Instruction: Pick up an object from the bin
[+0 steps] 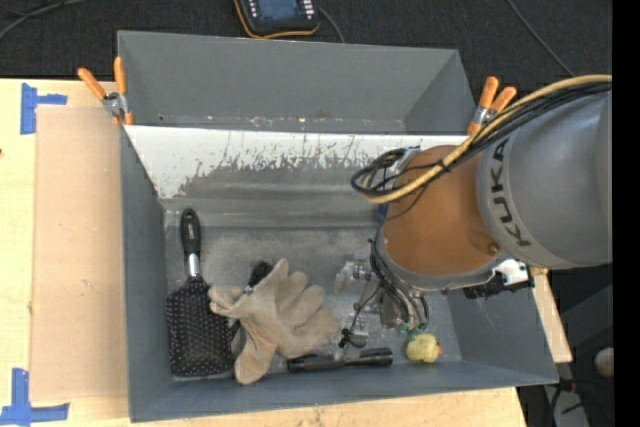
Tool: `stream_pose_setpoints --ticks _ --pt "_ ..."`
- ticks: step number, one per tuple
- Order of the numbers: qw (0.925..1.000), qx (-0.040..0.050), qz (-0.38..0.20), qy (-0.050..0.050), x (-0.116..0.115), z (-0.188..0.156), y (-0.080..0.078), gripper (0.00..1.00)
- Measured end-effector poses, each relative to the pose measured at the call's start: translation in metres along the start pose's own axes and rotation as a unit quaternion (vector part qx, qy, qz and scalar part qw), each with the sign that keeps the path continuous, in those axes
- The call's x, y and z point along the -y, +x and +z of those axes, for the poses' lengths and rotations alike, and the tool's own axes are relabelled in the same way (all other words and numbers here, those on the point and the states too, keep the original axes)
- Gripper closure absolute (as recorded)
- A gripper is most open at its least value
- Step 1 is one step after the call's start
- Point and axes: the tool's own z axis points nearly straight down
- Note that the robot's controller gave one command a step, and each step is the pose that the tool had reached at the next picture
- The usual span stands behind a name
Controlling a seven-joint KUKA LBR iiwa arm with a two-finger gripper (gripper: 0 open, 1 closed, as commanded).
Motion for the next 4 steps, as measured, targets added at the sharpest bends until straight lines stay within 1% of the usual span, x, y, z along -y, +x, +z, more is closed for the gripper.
stream_pose_setpoints --ticks 1,2,3,4 --pt "0.9995 0.0068 0.032 -0.001 -0.013 0.009 -0.004 0.00" --pt "0.9966 -0.0015 0.082 0.000 -0.059 0.043 0.020 0.00" --pt "0.9965 0.0072 0.083 -0.001 -0.041 0.061 0.009 1.00" --pt "0.9964 0.0071 0.084 -0.001 -0.041 0.061 0.009 1.00"
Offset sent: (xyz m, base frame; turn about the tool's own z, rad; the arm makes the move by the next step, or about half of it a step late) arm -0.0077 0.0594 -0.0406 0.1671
